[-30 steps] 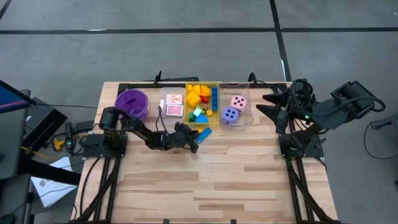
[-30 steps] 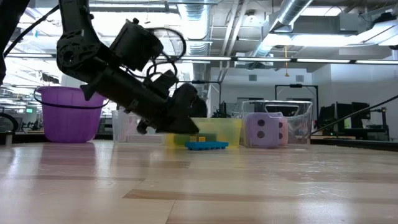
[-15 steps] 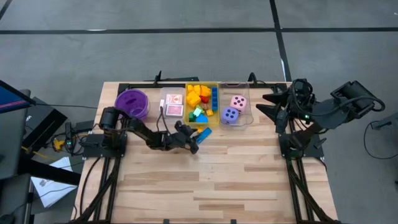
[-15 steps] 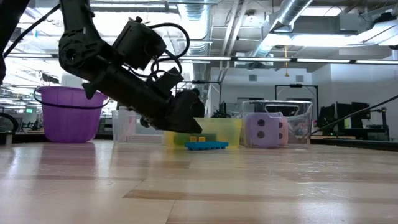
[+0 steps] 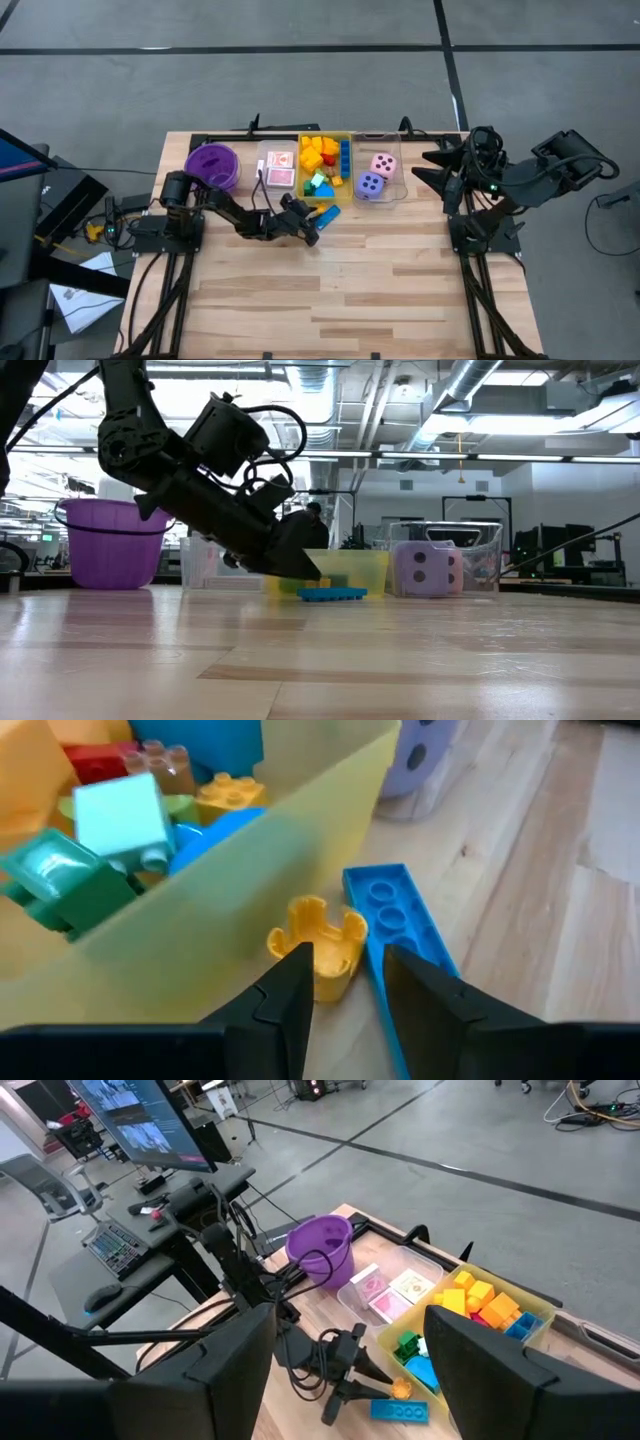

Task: Pick & Place Toys
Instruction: Put the yellow gamepiece into the yellow bin

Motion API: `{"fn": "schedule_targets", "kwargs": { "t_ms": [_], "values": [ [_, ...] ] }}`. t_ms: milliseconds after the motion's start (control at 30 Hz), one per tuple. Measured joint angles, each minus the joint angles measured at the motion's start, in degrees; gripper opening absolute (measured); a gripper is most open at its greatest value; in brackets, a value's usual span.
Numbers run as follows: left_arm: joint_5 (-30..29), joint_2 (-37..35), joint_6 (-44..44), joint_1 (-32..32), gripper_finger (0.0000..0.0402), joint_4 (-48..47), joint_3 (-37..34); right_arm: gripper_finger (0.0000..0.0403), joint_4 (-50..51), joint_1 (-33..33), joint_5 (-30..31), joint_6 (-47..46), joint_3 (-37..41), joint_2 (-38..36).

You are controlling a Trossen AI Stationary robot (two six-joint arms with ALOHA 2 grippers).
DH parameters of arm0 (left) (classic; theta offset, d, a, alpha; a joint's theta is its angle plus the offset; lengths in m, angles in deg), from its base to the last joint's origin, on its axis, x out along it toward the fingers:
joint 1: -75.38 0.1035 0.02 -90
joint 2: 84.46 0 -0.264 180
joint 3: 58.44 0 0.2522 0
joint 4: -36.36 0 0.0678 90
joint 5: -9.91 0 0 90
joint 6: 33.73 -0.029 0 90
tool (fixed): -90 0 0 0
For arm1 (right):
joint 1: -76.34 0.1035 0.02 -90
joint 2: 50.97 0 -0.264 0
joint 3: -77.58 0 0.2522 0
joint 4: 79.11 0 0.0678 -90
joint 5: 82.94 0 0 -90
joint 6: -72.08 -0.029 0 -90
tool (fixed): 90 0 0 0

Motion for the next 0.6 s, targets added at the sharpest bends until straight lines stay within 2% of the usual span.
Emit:
{"fn": "schedule_targets", "kwargs": {
  "t_ms": [233, 600],
  "values": [
    [0.98, 1.32, 0.26, 0.0, 0.0114, -1.61, -0.02, 0.025, -0.06, 0.0, 0.02, 0.0, 0.0, 0.0],
    [-0.78, 1.6, 1.09, 0.0, 0.0112, 1.28, 0.0, 0.025, -0.14, 0.0, 0.0, -0.02, 0.0, 0.0]
  ]
}}
